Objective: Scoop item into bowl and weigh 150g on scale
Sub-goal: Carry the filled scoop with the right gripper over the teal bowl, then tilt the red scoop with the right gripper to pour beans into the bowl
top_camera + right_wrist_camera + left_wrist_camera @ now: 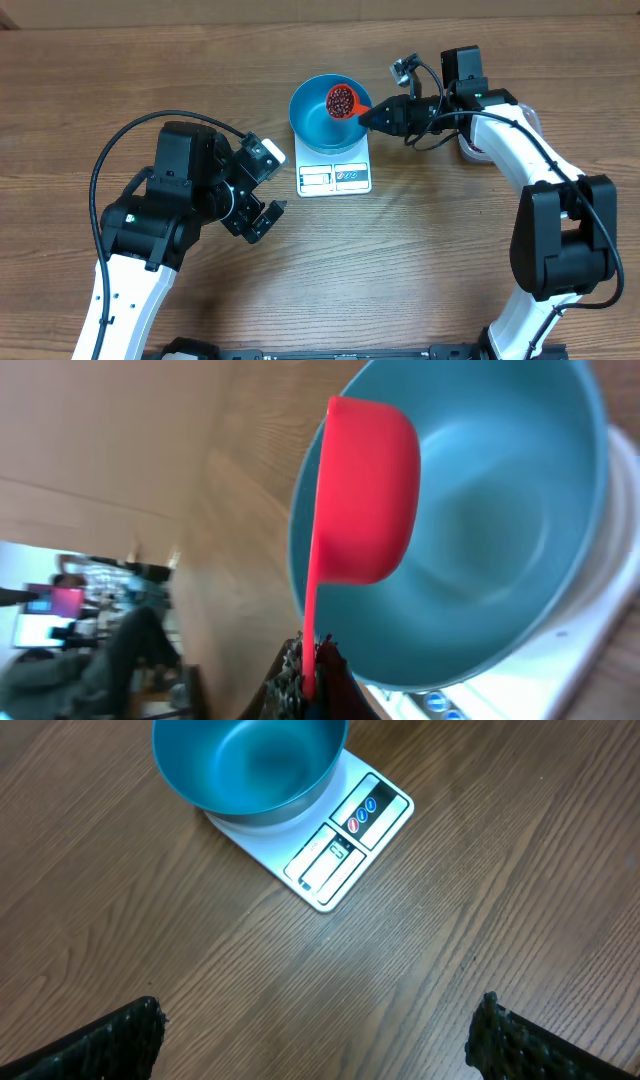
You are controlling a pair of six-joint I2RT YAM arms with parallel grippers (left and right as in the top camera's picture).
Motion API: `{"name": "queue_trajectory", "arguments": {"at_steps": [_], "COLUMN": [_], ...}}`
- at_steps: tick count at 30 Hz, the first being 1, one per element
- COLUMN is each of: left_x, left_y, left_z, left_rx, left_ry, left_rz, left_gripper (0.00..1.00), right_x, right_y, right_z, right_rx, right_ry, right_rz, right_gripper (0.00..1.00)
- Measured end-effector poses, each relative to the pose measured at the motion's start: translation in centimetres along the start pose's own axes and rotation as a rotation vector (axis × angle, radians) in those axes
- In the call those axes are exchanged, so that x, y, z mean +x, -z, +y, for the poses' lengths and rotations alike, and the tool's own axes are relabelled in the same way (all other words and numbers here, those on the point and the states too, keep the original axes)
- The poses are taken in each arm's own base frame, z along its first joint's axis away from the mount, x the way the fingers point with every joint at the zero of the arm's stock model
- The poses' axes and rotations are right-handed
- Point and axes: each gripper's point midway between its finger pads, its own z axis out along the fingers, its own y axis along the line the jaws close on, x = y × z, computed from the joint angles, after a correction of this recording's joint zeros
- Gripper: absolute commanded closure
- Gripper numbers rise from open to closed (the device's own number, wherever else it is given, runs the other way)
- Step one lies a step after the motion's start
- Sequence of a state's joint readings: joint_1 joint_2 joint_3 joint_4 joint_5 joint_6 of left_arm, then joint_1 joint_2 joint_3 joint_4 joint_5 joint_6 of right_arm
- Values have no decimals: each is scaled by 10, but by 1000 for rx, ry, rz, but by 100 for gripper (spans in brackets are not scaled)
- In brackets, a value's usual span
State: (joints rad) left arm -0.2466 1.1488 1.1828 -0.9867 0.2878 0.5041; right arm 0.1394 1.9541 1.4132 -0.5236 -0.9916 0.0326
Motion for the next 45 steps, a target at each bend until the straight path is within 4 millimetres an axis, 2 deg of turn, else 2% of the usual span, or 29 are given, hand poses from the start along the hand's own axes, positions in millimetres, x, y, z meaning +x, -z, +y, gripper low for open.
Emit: {"name": "queue_trajectory", "arguments": {"at_steps": [10,17,23,32,45], "left_x": [0,0,0,0,0], "left_y": [0,0,0,0,0], "left_z": [0,0,0,0,0], "left_rx": [0,0,0,0,0], "left_ry": [0,0,0,0,0], "left_rz": [0,0,0,0,0], "left_gripper": [1,0,0,1,0], "right_x": [-1,-2,-7,-3,2], "right_y": [1,0,-7,-19,-16], "right_z": [-12,-30,-34,-40,-53], "right_rx": [71,185,247,359,448], "right_ry": [47,61,106,151,154], "right_rz": [-6,-9,-18,5,25], "right_gripper": [96,96,96,96,96]}}
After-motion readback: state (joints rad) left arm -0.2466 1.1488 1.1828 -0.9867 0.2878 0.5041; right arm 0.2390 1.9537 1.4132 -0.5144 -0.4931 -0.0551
